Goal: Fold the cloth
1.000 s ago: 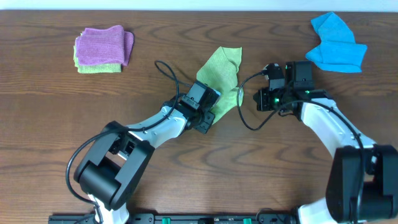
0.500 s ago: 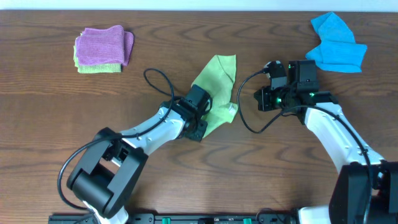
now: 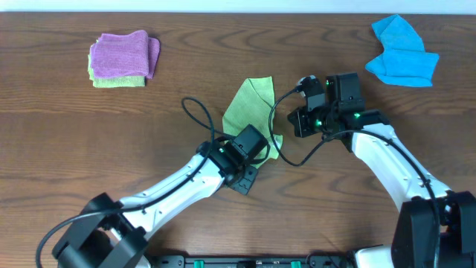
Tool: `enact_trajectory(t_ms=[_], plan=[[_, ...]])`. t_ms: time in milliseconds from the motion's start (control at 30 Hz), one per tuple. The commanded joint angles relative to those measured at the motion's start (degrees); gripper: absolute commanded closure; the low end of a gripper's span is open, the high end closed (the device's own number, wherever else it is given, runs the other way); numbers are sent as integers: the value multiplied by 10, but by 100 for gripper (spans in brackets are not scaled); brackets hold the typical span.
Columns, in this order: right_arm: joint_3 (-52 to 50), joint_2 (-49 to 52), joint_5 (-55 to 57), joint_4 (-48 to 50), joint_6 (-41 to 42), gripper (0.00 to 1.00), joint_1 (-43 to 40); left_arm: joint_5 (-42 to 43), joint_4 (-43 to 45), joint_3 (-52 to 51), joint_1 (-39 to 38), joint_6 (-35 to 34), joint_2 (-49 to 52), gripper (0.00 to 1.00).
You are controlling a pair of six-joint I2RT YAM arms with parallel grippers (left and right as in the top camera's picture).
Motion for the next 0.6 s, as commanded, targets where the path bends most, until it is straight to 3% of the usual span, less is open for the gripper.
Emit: enact_trajectory(t_ms=[0, 300, 567], plan=[[10, -7, 3, 1, -10, 99, 1, -31, -3, -3, 2, -11, -10, 94], [10, -2, 3, 61, -25, 99, 1, -31, 17, -3, 7, -20, -25, 94], [10, 83, -45, 147, 0, 99, 1, -30, 36, -3, 21, -22, -44, 94]])
